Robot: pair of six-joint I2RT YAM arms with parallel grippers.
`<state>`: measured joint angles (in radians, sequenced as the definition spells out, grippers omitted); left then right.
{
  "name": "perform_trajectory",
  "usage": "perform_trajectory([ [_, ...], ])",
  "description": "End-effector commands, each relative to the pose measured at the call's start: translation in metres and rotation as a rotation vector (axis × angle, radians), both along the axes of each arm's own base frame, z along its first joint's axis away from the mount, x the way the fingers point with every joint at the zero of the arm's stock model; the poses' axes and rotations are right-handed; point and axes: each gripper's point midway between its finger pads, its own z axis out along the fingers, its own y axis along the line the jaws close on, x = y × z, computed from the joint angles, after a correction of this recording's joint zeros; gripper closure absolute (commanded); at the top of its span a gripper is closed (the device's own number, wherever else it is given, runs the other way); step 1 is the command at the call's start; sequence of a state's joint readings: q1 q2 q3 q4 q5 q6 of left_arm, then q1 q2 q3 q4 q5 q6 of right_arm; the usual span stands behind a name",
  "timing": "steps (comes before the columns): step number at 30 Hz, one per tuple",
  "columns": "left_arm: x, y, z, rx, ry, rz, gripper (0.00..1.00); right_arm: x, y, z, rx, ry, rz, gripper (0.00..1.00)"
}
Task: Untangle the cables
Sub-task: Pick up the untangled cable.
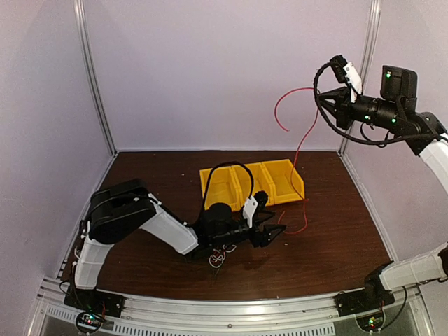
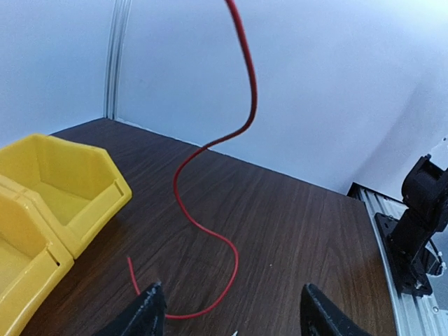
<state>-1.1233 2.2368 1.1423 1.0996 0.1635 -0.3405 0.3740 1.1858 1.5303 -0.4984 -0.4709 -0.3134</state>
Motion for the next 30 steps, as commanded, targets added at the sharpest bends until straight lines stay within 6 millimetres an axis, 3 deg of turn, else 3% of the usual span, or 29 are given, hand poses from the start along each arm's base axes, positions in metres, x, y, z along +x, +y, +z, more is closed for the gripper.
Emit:
perform_trajectory([
  [1, 0.000, 0.009, -0.030, 0.000, 0.027, 0.033, 0.34, 0.007, -0.002, 0.006, 0.050, 0.011, 0.004, 1.00],
  [7, -0.007, -0.010, -0.040, -0.004, 0.028, -0.044, 0.39, 0.005, 0.001, 0.002, 0.066, 0.034, 0.038, 1.00],
  [17, -0.016, -0.045, -0.079, 0.125, 0.013, -0.086, 0.40, 0.002, 0.009, -0.013, 0.084, 0.078, 0.087, 1.00],
  [21, -0.013, -0.064, -0.095, 0.238, -0.015, -0.019, 0.40, 0.000, 0.012, -0.012, 0.096, 0.086, 0.108, 1.00],
  [25, -0.005, -0.067, -0.111, 0.310, 0.008, 0.056, 0.43, -0.002, 0.012, -0.007, 0.101, 0.082, 0.113, 1.00],
  [30, 0.010, -0.066, -0.131, 0.399, 0.028, 0.133, 0.57, -0.003, 0.013, -0.004, 0.103, 0.081, 0.118, 1.00],
])
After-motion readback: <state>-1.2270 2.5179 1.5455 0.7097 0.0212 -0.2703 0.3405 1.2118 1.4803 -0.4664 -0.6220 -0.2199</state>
